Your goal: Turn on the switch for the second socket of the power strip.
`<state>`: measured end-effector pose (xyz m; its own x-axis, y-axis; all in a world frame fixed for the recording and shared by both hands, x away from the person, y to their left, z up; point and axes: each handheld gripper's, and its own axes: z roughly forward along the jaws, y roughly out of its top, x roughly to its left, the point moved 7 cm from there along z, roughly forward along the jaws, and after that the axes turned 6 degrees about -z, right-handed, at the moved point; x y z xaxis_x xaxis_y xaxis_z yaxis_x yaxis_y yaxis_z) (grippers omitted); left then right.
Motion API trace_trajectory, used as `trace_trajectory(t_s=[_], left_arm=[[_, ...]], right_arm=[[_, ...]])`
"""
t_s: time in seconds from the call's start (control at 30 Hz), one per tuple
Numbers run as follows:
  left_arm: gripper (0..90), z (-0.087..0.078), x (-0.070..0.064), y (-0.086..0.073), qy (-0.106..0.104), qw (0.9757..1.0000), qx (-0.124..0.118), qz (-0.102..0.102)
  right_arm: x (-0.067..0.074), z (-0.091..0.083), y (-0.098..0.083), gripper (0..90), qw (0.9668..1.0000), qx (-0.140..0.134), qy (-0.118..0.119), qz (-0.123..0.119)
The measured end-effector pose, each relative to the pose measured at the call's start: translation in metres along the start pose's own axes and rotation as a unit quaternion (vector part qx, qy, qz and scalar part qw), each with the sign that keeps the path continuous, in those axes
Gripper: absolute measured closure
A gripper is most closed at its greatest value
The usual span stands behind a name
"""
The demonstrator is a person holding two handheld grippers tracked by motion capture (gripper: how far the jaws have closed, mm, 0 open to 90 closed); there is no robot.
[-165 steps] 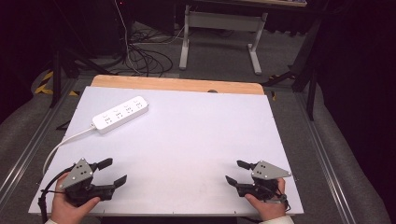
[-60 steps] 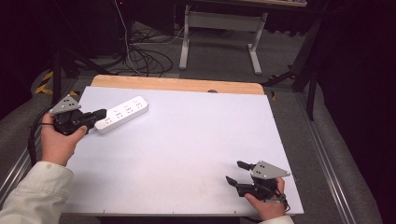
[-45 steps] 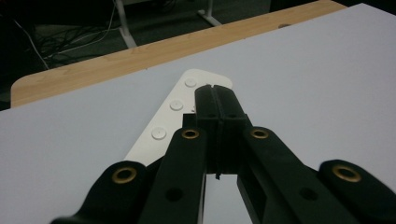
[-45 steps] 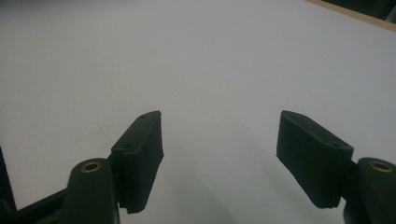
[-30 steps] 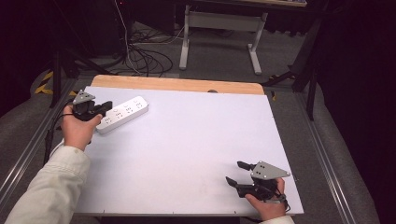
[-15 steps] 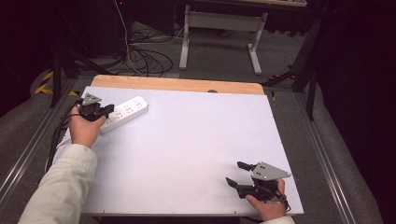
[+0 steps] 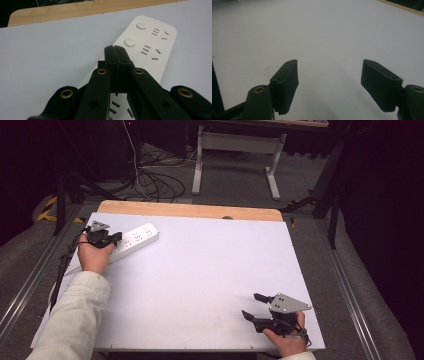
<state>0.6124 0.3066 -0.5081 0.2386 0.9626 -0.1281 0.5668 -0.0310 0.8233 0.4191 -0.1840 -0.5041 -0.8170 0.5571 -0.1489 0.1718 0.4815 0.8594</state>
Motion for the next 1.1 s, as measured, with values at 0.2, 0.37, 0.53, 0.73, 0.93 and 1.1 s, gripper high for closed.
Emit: trace_trajectory(t_s=[0.2,0.37,0.53,0.73,0.93,1.1], left_arm=[[89.8,0.0055,-0.0008,-0.0007,0.004,1.0000,-0.001,0.000],[89.8,0.0082,-0.0009,-0.0014,0.009,0.9999,-0.002,0.012],[89.8,0.0092,-0.0003,-0.0017,0.011,0.9997,-0.005,0.020],[89.8,0.0096,-0.0013,-0.0015,0.006,0.9998,-0.002,0.020],[89.9,0.0092,-0.0018,-0.0014,0.006,0.9998,0.007,0.017],[89.9,0.0095,-0.0025,-0.0015,0.012,0.9997,0.009,0.020]], right_arm=[[0.0003,-0.0007,-0.0003,30.7,1.0000,-0.001,0.003,0.001],[0.0004,-0.0008,-0.0002,30.7,1.0000,-0.002,0.004,0.001],[0.0005,-0.0006,-0.0002,30.7,1.0000,-0.001,0.003,-0.001],[0.0016,-0.0004,-0.0004,30.7,1.0000,0.000,0.007,-0.001],[0.0020,0.0003,-0.0006,31.2,0.9999,0.000,0.010,0.000],[0.0025,0.0003,-0.0008,31.4,0.9999,0.002,0.011,-0.001]])
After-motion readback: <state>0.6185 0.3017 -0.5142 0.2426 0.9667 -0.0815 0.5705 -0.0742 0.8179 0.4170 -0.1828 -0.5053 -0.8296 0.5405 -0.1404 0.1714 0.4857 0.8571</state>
